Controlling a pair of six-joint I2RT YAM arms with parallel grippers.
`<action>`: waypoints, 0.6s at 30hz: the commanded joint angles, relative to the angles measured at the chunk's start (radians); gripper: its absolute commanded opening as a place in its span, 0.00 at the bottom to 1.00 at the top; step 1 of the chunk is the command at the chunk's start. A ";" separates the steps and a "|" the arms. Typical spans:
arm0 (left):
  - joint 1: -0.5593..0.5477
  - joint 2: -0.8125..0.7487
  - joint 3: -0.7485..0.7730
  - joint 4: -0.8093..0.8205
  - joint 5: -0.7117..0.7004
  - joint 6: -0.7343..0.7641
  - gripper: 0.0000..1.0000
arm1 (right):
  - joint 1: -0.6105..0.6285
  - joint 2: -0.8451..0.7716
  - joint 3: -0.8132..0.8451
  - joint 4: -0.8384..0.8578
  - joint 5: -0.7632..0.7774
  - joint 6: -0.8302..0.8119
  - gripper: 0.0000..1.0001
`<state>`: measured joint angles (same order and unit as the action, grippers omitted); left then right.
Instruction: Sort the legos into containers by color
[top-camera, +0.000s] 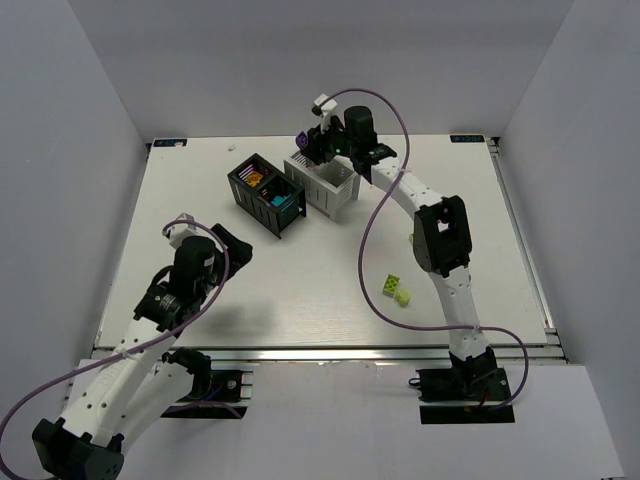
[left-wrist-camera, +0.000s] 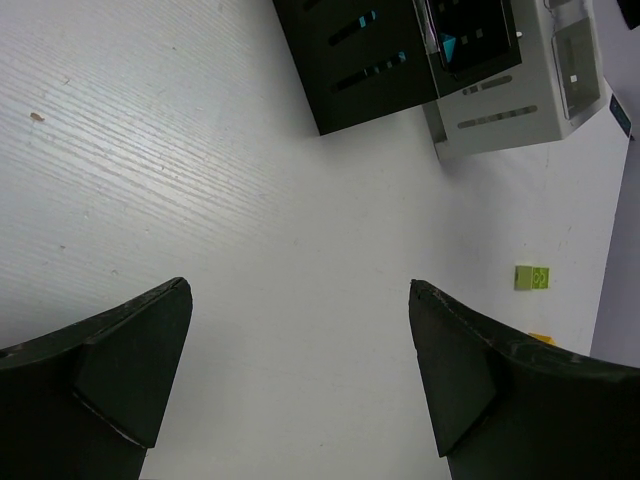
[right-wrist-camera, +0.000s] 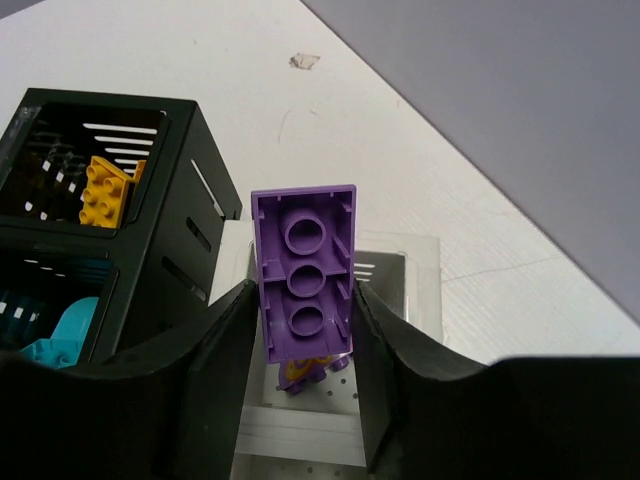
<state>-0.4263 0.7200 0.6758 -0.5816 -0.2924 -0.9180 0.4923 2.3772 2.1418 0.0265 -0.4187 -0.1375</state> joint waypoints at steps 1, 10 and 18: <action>0.006 -0.028 -0.019 0.025 0.021 -0.030 0.98 | 0.005 0.002 -0.010 0.041 0.004 -0.010 0.54; 0.006 -0.064 -0.096 0.144 0.090 -0.078 0.98 | -0.003 -0.036 -0.006 0.039 -0.005 -0.017 0.90; 0.006 0.071 -0.091 0.327 0.258 -0.045 0.26 | -0.084 -0.349 -0.219 0.001 -0.178 -0.076 0.84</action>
<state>-0.4263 0.7326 0.5789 -0.3660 -0.1406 -0.9783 0.4614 2.2215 1.9545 0.0040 -0.4751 -0.1795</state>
